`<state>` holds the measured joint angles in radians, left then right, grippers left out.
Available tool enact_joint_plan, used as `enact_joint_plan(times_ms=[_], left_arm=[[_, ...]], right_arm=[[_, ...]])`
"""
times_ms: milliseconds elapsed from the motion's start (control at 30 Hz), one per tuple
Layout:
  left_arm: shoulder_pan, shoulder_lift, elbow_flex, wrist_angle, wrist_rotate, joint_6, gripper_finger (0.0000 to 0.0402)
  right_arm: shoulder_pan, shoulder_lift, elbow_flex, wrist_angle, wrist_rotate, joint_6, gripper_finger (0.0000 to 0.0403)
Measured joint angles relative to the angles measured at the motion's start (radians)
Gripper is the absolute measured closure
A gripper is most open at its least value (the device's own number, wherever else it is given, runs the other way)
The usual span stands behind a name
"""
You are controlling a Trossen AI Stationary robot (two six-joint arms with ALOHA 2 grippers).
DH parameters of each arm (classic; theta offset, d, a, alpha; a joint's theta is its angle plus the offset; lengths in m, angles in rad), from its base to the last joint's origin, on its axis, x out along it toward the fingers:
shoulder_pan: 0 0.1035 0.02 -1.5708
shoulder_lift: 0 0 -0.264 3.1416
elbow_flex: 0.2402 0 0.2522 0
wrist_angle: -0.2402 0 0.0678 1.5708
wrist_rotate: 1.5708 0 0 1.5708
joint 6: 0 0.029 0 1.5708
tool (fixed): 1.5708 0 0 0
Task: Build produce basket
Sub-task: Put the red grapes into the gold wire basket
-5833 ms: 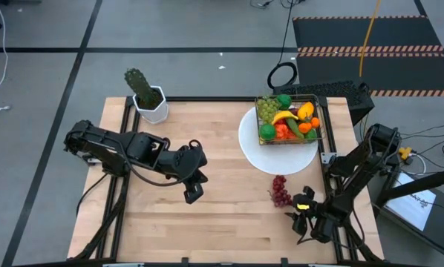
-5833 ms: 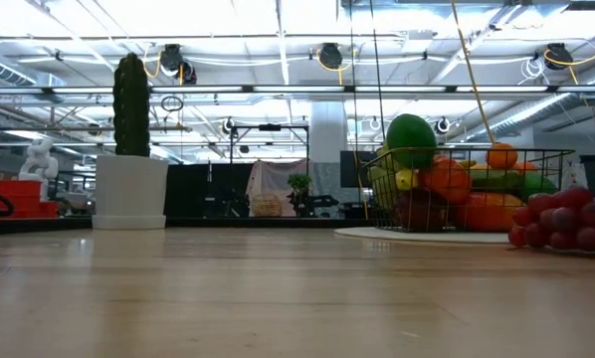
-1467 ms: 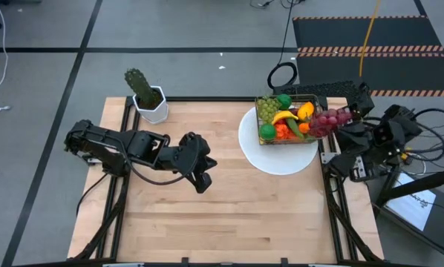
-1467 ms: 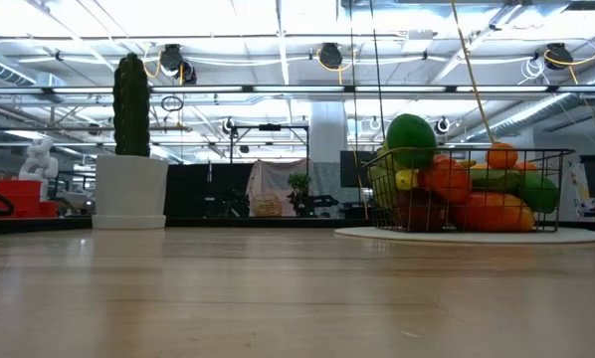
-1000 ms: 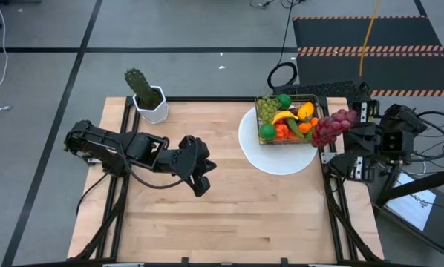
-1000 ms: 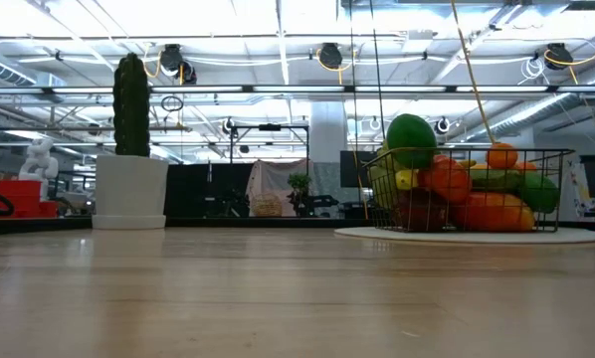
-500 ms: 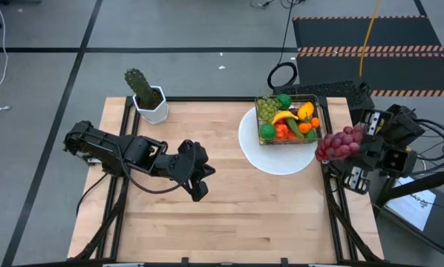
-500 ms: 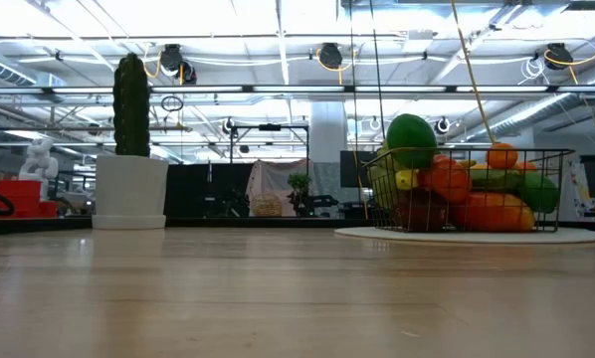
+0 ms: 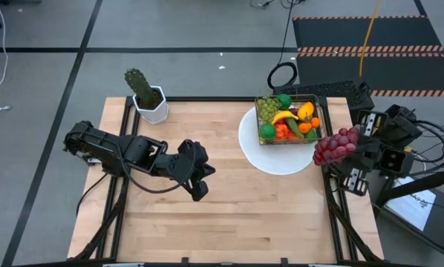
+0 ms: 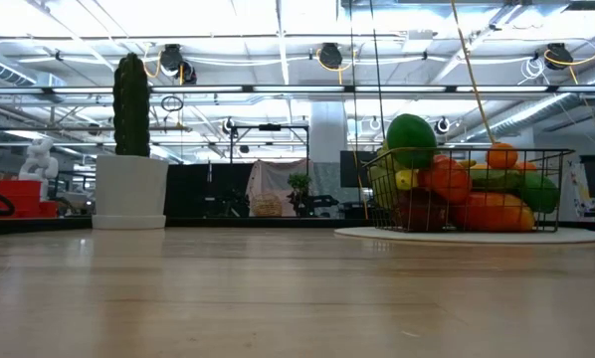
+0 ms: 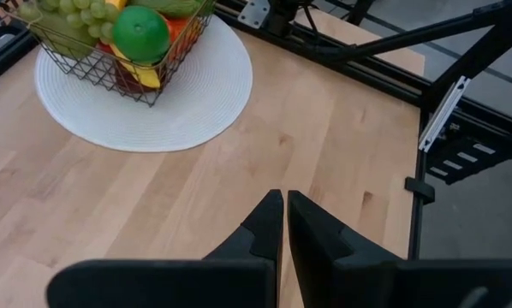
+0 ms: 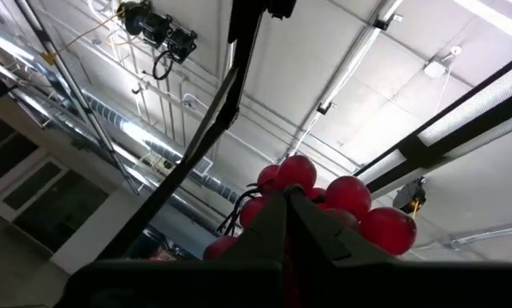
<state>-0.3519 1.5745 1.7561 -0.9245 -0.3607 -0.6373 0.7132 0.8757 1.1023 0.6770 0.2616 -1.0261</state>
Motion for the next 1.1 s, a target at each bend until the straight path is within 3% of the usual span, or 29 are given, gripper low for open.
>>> enact_joint_plan(times_ms=[200, 433, 700, 1000, 1100], left_arm=[[0.000, 0.000, 0.000, 0.000, 0.000, 0.000, 0.0380], [0.000, 0.000, 0.000, 0.000, 0.000, -0.004, 0.0380], [0.000, 0.000, 0.000, 0.000, -0.009, -0.006, 0.0380], [0.004, 0.000, 0.000, 0.000, -0.010, 0.008, 0.0380], [0.005, 0.000, 0.000, 0.000, -0.010, 0.014, 0.0380]], right_arm=[[0.000, 0.000, 0.000, 0.010, 0.002, 0.120, 0.0403], [0.000, 0.006, 0.000, 0.012, 0.004, 0.398, 0.0403], [0.000, 0.024, 0.000, 0.017, 0.155, 0.752, 0.0403], [0.000, 0.046, 0.000, 0.115, 0.166, 0.977, 0.0403], [0.000, 0.046, 0.000, 0.121, 0.217, 1.018, 0.0403]])
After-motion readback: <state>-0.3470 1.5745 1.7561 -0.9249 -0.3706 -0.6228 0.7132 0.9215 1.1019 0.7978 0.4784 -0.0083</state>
